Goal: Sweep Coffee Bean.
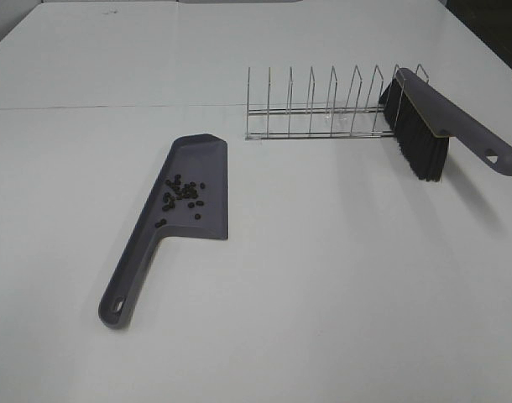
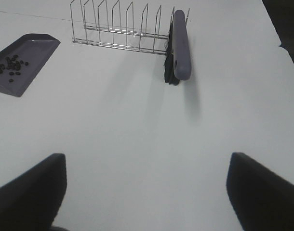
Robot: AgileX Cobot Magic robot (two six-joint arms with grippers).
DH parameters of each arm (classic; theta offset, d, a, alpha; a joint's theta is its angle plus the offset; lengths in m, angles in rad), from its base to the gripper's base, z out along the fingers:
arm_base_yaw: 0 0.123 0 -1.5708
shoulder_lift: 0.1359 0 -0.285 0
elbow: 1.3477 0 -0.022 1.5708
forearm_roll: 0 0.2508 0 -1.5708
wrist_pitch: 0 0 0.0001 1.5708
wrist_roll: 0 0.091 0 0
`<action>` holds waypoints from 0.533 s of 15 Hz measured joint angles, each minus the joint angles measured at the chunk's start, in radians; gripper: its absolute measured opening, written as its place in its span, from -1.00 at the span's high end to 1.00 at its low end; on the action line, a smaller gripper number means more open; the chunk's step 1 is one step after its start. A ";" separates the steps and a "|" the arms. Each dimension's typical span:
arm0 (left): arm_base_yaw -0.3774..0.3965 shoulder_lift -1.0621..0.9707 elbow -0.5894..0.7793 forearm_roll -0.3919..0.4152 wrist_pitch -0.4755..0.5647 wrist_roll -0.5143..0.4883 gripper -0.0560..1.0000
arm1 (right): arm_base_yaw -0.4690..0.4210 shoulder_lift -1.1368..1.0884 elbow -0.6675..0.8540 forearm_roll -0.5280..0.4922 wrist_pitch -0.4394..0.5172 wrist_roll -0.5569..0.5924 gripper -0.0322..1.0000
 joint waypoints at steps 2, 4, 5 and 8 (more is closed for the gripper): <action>0.000 0.000 0.000 0.000 0.000 0.000 -0.48 | 0.000 0.000 0.000 0.000 0.000 0.000 -0.53; 0.000 0.000 0.000 0.000 0.000 0.000 -0.48 | 0.000 0.000 0.000 0.000 0.000 0.000 -0.53; 0.000 0.000 0.000 0.000 0.000 0.000 -0.48 | 0.000 0.000 0.000 0.000 0.000 0.000 -0.53; 0.049 -0.004 0.001 0.000 0.000 0.000 -0.48 | 0.000 0.000 0.000 0.000 0.000 0.000 -0.53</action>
